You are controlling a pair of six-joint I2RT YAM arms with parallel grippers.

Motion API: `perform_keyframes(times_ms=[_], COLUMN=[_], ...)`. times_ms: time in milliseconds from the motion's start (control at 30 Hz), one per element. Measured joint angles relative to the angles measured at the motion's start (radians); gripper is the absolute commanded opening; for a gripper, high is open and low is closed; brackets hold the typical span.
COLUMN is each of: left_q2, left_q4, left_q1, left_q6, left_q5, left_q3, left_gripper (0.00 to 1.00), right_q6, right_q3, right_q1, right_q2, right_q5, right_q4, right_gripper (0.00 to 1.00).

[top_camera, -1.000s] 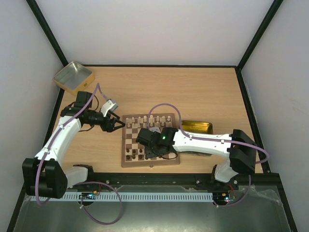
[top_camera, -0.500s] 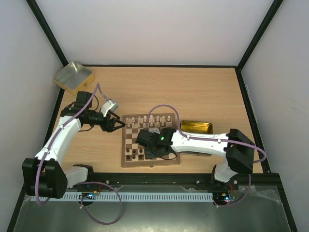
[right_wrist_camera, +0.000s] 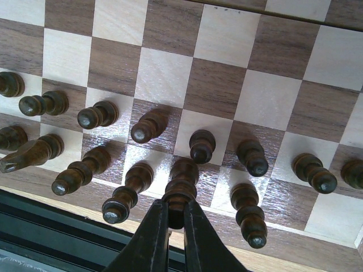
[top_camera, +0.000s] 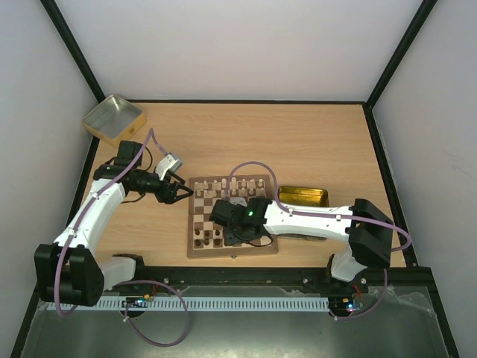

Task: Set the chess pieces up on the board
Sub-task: Adjust the chess piece on the chessboard.

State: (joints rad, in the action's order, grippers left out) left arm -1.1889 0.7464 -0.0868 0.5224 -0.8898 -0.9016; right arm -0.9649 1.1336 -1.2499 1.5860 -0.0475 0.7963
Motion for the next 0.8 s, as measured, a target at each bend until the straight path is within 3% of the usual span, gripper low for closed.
perform_keyframes(times_ms=[800], left_q2=[0.000], left_q4=[0.000], left_q1=[0.000], left_q6=[0.000], left_q5=[0.000], left_q3=[0.000], left_gripper=[0.65], right_q6=[0.000], right_q3=[0.001], right_q1=[0.000], right_q2=[0.000], right_q5=[0.010], right_q4=[0.013], right_gripper=[0.04])
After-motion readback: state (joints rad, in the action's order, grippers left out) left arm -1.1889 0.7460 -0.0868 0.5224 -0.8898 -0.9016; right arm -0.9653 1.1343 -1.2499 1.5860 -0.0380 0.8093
